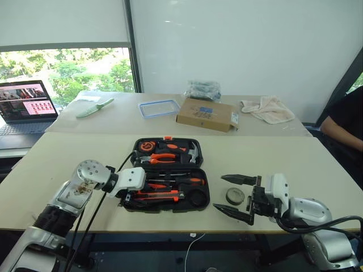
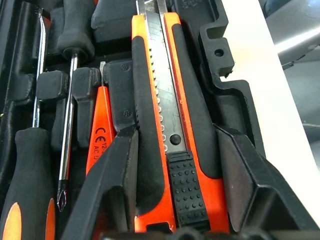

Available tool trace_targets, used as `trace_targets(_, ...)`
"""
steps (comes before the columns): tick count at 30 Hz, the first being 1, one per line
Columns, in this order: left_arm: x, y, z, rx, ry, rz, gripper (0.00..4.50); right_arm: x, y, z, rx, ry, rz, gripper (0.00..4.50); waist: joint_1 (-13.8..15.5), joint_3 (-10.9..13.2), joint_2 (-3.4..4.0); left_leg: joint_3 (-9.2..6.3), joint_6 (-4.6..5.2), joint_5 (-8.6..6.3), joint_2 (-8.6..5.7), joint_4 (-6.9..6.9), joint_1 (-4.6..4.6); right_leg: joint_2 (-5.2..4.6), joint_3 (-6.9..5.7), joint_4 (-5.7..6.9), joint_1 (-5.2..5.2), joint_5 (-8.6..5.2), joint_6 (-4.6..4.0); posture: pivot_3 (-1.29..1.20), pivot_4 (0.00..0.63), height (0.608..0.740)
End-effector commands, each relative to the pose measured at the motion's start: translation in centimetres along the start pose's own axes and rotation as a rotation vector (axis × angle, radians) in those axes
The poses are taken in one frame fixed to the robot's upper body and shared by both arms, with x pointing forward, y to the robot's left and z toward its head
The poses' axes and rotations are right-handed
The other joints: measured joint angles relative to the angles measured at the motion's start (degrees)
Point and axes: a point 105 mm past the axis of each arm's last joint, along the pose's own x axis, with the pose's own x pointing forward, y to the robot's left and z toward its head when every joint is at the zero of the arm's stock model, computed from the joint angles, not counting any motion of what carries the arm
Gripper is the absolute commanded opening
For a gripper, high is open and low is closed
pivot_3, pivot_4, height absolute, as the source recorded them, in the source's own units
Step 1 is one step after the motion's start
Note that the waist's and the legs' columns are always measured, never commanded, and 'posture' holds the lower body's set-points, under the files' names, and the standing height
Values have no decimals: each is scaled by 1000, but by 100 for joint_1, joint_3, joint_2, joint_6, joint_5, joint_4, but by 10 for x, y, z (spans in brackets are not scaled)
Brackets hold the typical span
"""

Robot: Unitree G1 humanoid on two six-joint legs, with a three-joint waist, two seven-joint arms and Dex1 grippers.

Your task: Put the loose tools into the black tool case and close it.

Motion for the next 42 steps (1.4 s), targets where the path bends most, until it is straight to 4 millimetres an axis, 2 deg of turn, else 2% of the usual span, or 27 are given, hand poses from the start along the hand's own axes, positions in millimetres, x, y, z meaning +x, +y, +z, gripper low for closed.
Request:
trace_targets(1, 2, 2, 8, -14, -79, 9, 3950, 2, -1, 7, -34, -28, 0, 4500, -18, 0, 0, 1, 1, -1, 0, 0, 0, 0, 2, 0, 0, 0, -1, 0, 150, 740)
trace_targets(2, -2, 5, 13, -13, -111, 27, 4379, 2, -1, 7, -34, -28, 0, 4500, -21, 0, 0, 5, 2, -1, 0, 0, 0, 2, 8, -1, -2, 1, -2, 0, 150, 740)
trace_targets(3, -7, 6, 18, -15, -150, 33, 4489, 2, -1, 6, -33, -28, 1, 4500, -21, 0, 0, 7, 4, -3, 1, 0, -3, 2, 12, 0, -6, 2, -4, 0, 150, 740)
trace_targets(8, -37, 11, 40, -47, -319, 73, 4489, 2, -3, 4, -33, -25, 8, 4500, -19, 1, -2, 11, 10, -6, 1, 3, -22, 0, 13, -1, -23, 10, -17, 0, 150, 740)
trace_targets(10, -42, 13, 40, -32, -321, 99, 4489, 2, -4, 4, -34, -25, 13, 4500, -19, 1, -2, 11, 10, -6, 0, 4, -21, -2, 13, -1, -22, 10, -16, 0, 150, 740)
trace_targets(11, -42, 12, 37, -23, -302, 101, 3975, 3, -4, 3, -34, -26, 15, 4500, -18, 1, -1, 11, 10, -6, 0, 4, -20, -2, 14, -1, -22, 10, -15, 0, 150, 740)
trace_targets(12, -40, 10, 31, -9, -269, 101, 3809, 3, -5, 3, -35, -27, 17, 4500, -17, 1, -1, 12, 10, -6, -1, 4, -17, -3, 15, -1, -20, 9, -15, 0, 150, 740)
trace_targets(14, -35, 7, 24, 2, -237, 100, 3109, 5, -6, 3, -36, -30, 20, 4500, -15, 1, -1, 14, 10, -6, -2, 4, -15, -3, 17, 1, -19, 9, -13, 0, 150, 740)
trace_targets(15, -33, 6, 22, -3, -236, 105, 2550, 5, -6, 4, -36, -31, 22, 4500, -13, 1, -1, 16, 10, -6, -2, 4, -14, -2, 18, 1, -19, 9, -13, 0, 150, 740)
trace_targets(22, -14, -1, 8, 9, -186, 103, 74, 7, -7, 4, -40, -36, 25, 4500, -1, 1, -2, 22, 10, -6, -2, 4, -16, -3, 18, 1, -20, 12, -16, 0, 150, 740)
trace_targets(26, -7, -2, -5, -21, -136, 109, 74, 7, -7, 4, -40, -37, 25, 4500, -1, 1, -1, 24, 10, -6, -2, 4, -14, -4, 19, 1, -19, 13, -15, 0, 150, 740)
trace_targets(34, 7, -11, -17, -6, -61, 60, 74, 6, -7, 3, -36, -36, 18, 4500, 0, 0, 0, 34, 10, -6, -1, 3, 9, -4, 31, 8, -8, 12, -14, 0, 150, 740)
trace_targets(38, 16, -17, -23, -5, -8, 30, 74, 6, -7, 2, -33, -35, 12, 4500, -2, 0, 0, 38, 11, -8, 0, -3, 52, -4, 35, 4, 35, -4, 12, 0, 150, 740)
trace_targets(42, 29, -29, -36, 6, 115, -4, 74, 7, -7, 1, -31, -37, 4, 4500, -2, -3, 5, 38, 16, -13, 4, -11, 91, -6, 37, -5, 76, -13, 23, 0, 150, 740)
